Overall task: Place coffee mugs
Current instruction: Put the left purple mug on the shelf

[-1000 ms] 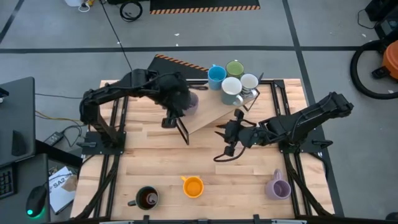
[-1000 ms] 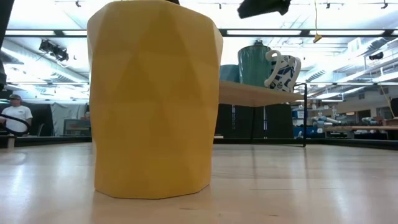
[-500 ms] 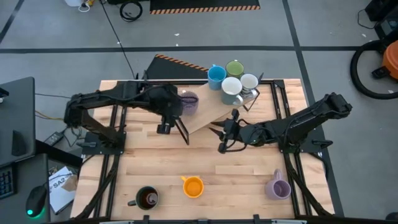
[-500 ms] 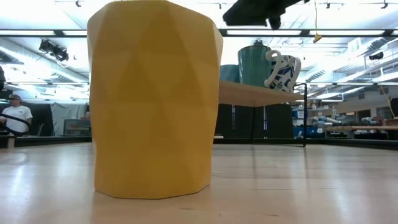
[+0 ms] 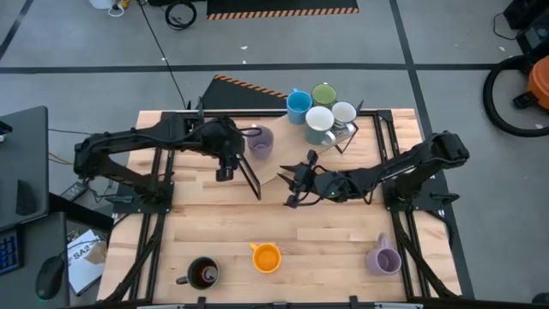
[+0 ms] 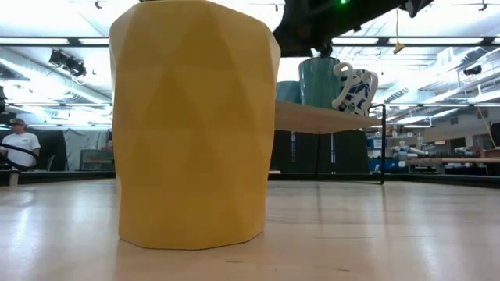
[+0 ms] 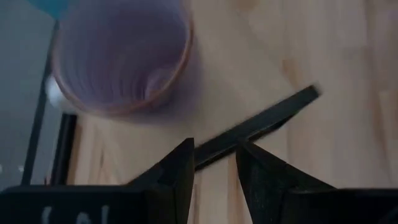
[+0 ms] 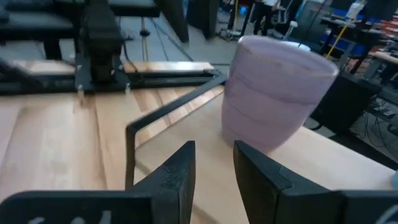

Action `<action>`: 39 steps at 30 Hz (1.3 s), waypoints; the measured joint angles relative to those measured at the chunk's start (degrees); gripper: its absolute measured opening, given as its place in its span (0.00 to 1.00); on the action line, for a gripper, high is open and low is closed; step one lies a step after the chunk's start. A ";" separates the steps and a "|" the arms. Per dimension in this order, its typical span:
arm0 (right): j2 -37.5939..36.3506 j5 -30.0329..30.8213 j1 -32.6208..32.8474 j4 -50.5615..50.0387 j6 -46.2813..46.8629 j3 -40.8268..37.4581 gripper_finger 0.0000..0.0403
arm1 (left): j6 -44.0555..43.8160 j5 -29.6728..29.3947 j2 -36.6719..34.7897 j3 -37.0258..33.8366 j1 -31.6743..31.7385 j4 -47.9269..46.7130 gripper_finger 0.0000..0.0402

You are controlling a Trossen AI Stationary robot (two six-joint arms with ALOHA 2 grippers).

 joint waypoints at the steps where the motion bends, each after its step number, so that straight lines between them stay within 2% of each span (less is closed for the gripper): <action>1: 0.14 0.04 -0.18 -0.16 0.32 0.02 0.29 | -0.56 0.01 -0.08 -1.11 0.52 0.03 0.31; 10: 0.61 0.00 -0.42 0.27 1.51 -0.04 0.31 | -3.19 -0.58 -0.26 -9.52 4.07 10.96 0.31; 19: 0.61 -0.06 -0.13 0.08 1.56 -0.02 0.31 | -2.52 -0.19 -0.21 -14.74 4.12 20.32 0.31; 30: -0.89 -0.19 0.06 -3.93 3.99 -0.04 0.30 | -5.44 -0.20 -0.19 -15.82 4.12 25.52 0.31; 39: -3.58 -0.19 0.52 -8.58 6.20 -0.01 0.30 | -8.39 0.19 2.70 -15.82 3.89 29.40 0.31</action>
